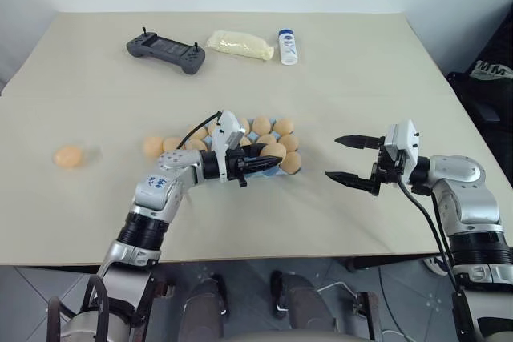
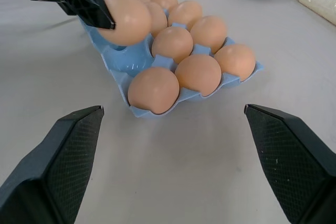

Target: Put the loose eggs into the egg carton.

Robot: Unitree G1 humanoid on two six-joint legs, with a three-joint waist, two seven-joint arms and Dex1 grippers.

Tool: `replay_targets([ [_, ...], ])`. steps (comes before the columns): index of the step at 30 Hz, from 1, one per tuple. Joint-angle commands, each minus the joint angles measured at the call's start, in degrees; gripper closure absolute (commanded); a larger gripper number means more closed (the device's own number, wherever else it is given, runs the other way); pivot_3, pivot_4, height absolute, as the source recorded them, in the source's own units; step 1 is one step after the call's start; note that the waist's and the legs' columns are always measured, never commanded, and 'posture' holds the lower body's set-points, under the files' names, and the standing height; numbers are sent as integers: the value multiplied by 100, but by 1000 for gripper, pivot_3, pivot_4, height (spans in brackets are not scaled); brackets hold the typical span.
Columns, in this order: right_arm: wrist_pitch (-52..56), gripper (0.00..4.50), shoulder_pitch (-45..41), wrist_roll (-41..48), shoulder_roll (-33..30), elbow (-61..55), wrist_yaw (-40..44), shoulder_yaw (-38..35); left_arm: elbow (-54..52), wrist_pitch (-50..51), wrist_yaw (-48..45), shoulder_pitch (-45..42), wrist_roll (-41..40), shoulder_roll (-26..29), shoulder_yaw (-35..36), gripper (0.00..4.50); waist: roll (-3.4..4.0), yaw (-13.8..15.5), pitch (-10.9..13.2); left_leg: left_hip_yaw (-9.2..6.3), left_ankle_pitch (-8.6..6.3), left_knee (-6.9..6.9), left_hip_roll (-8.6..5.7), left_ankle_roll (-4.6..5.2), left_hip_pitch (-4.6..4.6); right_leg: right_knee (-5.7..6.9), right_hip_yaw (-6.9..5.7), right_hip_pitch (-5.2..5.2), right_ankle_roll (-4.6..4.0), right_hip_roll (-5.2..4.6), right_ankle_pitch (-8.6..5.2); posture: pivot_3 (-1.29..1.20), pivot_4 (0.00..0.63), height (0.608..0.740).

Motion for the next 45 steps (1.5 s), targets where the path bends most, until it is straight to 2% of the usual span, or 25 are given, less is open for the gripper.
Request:
replay_targets([
  [1,20,0,52,139,-96,-250,-56,-169,62,-129,38,-157,98,-49,124,1419,0,-2,0,-12,0,0,-7,0,0,-1,0,2,0,0,0,0,150,740],
  [5,45,0,36,135,-100,-257,-88,-170,52,-92,75,-178,130,-57,150,134,0,3,0,-53,0,-2,-27,1,-3,-1,-2,2,0,0,0,0,150,740],
  [6,51,0,14,128,-100,-244,-95,-162,-6,-62,88,-169,110,-41,180,39,0,3,0,-54,0,-2,-27,1,-3,-1,-2,3,0,0,0,0,150,740],
  [11,62,0,-59,101,-96,-192,-95,-132,-420,15,189,-91,18,99,428,39,0,1,1,-56,0,-2,-26,2,-3,0,-4,4,0,1,0,0,150,740],
  [17,81,0,-190,72,-80,-86,-41,-81,-1414,315,750,374,-165,512,1267,39,2,-6,1,-56,0,-9,-24,2,0,1,-1,3,1,5,0,0,150,740],
  [20,63,0,-300,45,-68,33,13,-36,-2013,578,1089,867,-253,824,1819,39,4,-19,2,-55,0,-12,-23,2,0,1,3,2,-1,4,-1,0,150,740],
  [27,-21,0,-561,-12,-5,347,170,79,-2940,867,1588,2239,-578,1169,3150,39,5,-16,3,-54,-2,-15,-4,4,-1,-6,5,2,-2,-5,-2,0,150,740],
  [34,-123,0,-802,-60,53,650,296,198,-3435,901,1767,3807,-755,1214,4240,39,6,-33,3,-53,-5,-57,0,2,-6,-68,31,-1,-17,-7,6,0,150,740],
  [39,-194,0,-937,-100,112,822,357,254,-3516,867,1989,4146,-785,1149,4483,39,6,-11,3,-51,-6,-109,-2,1,-8,-137,33,4,-20,-10,15,0,150,740],
  [45,-248,0,-1078,-162,166,977,401,282,-3244,940,2255,3736,-722,1222,4299,39,6,-11,3,-29,-6,-138,0,1,-9,-150,24,-4,-18,-16,16,0,150,740],
])
